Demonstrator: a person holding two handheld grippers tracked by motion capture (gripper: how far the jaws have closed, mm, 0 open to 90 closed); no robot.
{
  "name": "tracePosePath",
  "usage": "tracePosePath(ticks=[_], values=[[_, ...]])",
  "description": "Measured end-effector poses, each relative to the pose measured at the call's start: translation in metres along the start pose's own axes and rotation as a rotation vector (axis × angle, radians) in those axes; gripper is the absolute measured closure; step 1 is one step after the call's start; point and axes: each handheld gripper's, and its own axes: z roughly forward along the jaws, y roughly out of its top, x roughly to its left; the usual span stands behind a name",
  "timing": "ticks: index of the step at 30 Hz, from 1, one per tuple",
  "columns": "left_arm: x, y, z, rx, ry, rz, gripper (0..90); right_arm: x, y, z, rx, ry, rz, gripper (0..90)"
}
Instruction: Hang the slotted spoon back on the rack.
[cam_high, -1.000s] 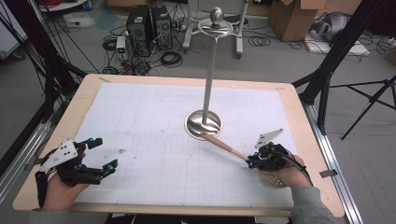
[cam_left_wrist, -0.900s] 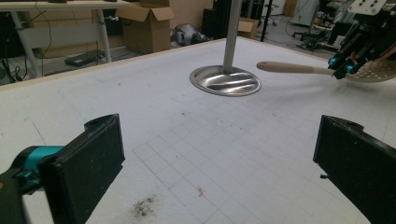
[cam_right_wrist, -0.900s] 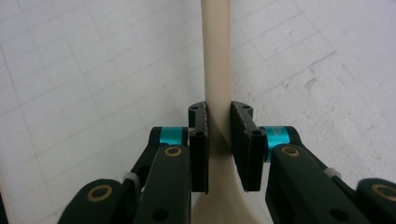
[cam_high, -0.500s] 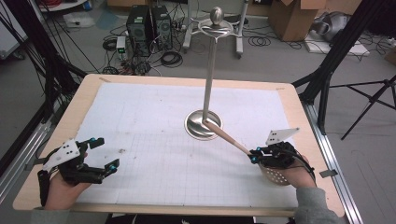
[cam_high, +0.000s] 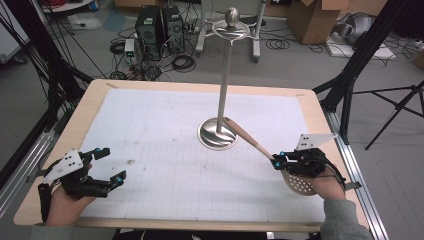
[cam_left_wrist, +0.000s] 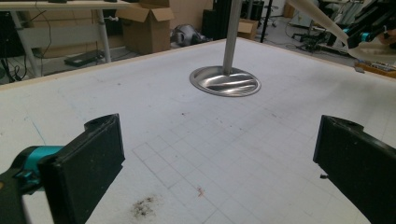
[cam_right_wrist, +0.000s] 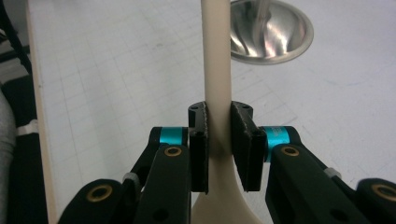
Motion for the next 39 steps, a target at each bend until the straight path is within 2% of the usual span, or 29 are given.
tracePosePath(ticks=[8, 15, 19, 26, 39], values=[[0.000, 0.000, -0.003, -0.006, 0.007, -0.003, 2.2, -0.004, 0.005, -0.014, -0.074, 0.014, 0.029, 78.0], [-0.001, 0.000, -0.003, -0.004, 0.017, 0.007, 2.2, -0.004, 0.011, -0.027, -0.112, 0.004, 0.024, 78.0], [-0.001, 0.001, -0.007, -0.017, 0.022, 0.007, 2.2, -0.003, 0.013, -0.034, -0.170, 0.012, 0.031, 78.1], [-0.002, 0.001, -0.009, -0.013, 0.026, 0.002, 2.2, -0.004, 0.013, -0.045, -0.222, 0.002, 0.022, 78.1], [-0.002, -0.001, -0.015, -0.010, 0.037, 0.001, 2.2, -0.006, 0.037, -0.067, -0.303, -0.027, 0.007, 78.1]])
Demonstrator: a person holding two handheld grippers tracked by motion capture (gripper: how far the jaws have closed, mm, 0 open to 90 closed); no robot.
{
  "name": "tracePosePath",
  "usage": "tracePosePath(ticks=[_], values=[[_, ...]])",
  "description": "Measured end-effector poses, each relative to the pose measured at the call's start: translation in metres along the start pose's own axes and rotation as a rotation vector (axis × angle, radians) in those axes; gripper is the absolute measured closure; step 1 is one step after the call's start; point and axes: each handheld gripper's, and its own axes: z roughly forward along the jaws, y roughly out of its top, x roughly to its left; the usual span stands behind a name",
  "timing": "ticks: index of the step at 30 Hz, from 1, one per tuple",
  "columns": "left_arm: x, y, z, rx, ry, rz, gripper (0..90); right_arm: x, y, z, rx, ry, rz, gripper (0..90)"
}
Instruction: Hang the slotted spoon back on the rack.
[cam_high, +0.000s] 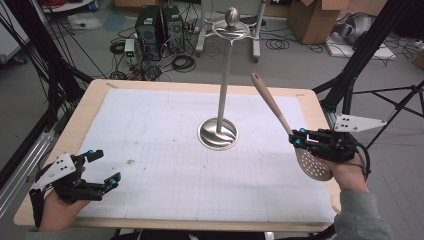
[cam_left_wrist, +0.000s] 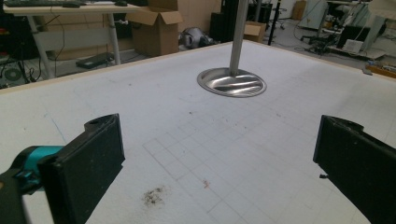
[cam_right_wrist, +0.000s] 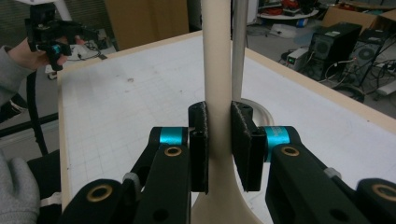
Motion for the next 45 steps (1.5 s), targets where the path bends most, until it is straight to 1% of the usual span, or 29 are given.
tracePosePath(ticks=[3, 6, 8, 12, 14, 15, 16, 23, 27, 35, 39, 40, 42, 44, 45], values=[[0.000, -0.001, -0.001, 0.000, 0.003, -0.002, 2.2, -0.001, 0.005, -0.003, -0.003, -0.007, -0.002, 78.1], [0.000, -0.002, -0.002, 0.005, 0.005, -0.005, 2.2, -0.002, 0.007, -0.005, -0.009, -0.016, 0.012, 78.0], [0.000, -0.003, -0.002, 0.007, 0.007, -0.003, 2.2, -0.003, 0.008, -0.006, -0.011, -0.020, 0.012, 78.0], [-0.001, -0.003, -0.004, 0.006, 0.011, -0.005, 2.2, -0.005, 0.011, -0.009, -0.025, -0.034, 0.017, 78.0], [-0.001, -0.003, -0.006, 0.008, 0.015, -0.005, 2.2, -0.006, 0.014, -0.010, -0.034, -0.037, 0.027, 78.0], [-0.001, -0.003, -0.008, 0.005, 0.019, -0.006, 2.2, -0.006, 0.015, -0.010, -0.035, -0.044, 0.023, 78.0], [-0.001, -0.003, -0.009, 0.000, 0.022, -0.010, 2.2, -0.006, 0.016, -0.009, -0.037, -0.057, 0.017, 78.0], [0.001, -0.002, -0.015, -0.009, 0.035, -0.011, 2.2, -0.010, 0.023, -0.007, -0.058, -0.082, 0.040, 78.0], [0.001, -0.003, -0.016, -0.007, 0.038, -0.011, 2.2, -0.009, 0.031, -0.005, -0.067, -0.094, 0.031, 78.0], [0.001, -0.003, -0.020, -0.013, 0.045, -0.013, 2.2, -0.008, 0.043, -0.002, -0.081, -0.096, 0.025, 78.0], [0.002, -0.001, -0.024, -0.026, 0.052, -0.009, 2.2, -0.009, 0.046, -0.001, -0.093, -0.094, 0.033, 78.0], [0.002, -0.001, -0.025, -0.026, 0.054, -0.009, 2.2, -0.009, 0.046, 0.000, -0.095, -0.096, 0.041, 78.0], [0.003, -0.001, -0.026, -0.026, 0.058, -0.013, 2.2, -0.009, 0.047, 0.001, -0.099, -0.097, 0.041, 78.1], [0.003, -0.001, -0.027, -0.026, 0.060, -0.016, 2.2, -0.010, 0.048, 0.002, -0.103, -0.092, 0.041, 78.0], [0.004, -0.001, -0.028, -0.026, 0.061, -0.015, 2.2, -0.009, 0.048, 0.003, -0.101, -0.087, 0.050, 78.0]])
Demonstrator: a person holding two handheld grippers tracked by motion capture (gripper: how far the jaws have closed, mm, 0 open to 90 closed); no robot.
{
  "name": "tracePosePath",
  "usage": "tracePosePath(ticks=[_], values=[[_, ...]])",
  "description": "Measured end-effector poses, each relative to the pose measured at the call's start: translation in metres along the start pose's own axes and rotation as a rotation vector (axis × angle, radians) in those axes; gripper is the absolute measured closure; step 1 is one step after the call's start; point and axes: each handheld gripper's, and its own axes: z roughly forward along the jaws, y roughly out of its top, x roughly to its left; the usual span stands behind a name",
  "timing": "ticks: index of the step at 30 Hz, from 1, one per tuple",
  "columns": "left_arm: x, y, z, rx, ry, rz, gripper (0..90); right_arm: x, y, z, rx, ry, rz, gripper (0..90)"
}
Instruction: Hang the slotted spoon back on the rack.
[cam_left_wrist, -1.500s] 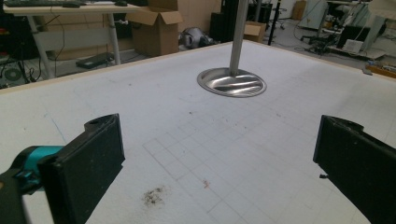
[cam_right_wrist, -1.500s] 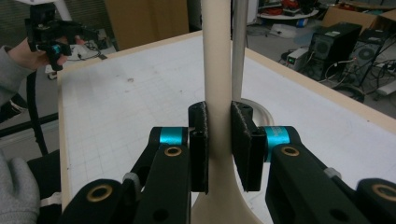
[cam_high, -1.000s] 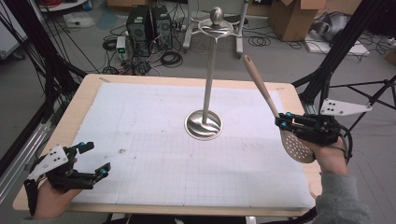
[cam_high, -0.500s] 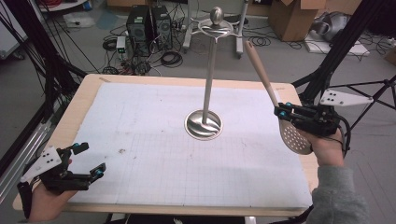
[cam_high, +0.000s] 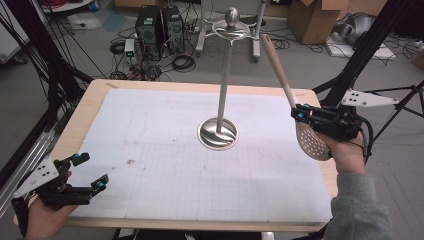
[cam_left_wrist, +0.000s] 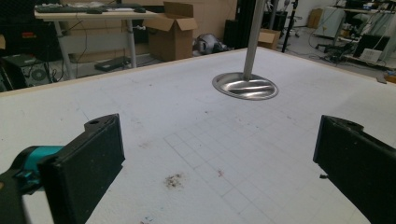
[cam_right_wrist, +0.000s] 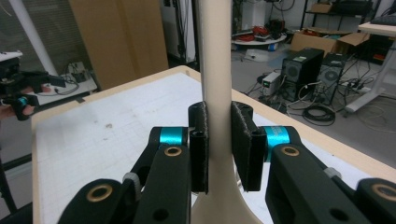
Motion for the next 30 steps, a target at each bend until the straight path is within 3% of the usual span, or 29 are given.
tracePosePath(ticks=[30], values=[[0.001, 0.001, -0.008, -0.014, 0.015, 0.000, 2.2, 0.001, 0.002, 0.023, 0.021, 0.016, 0.004, 78.0]])
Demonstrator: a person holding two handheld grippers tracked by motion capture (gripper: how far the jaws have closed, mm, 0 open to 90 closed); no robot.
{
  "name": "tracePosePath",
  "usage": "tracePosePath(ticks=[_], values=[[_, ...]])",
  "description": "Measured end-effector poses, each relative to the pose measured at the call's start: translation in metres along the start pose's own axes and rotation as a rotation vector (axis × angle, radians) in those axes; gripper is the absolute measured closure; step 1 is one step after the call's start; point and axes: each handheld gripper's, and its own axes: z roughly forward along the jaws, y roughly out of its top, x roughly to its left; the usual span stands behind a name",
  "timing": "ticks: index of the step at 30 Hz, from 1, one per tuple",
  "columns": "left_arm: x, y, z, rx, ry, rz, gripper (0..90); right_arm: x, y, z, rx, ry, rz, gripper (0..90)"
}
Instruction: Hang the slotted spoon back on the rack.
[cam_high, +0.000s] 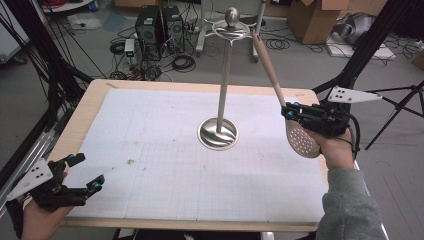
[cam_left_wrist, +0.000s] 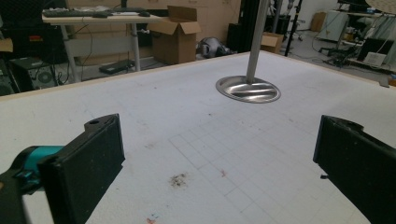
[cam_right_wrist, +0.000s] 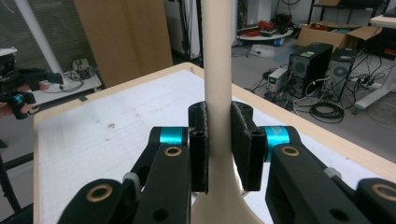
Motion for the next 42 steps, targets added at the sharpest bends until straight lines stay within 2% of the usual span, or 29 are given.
tracePosePath(ticks=[15, 42], values=[[-0.001, 0.000, -0.005, 0.000, 0.007, 0.001, 2.2, -0.002, -0.001, 0.013, 0.020, 0.000, 0.009, 78.0], [-0.001, -0.001, -0.014, -0.007, 0.027, -0.002, 2.2, -0.003, -0.003, 0.049, 0.066, 0.020, 0.014, 78.0]])
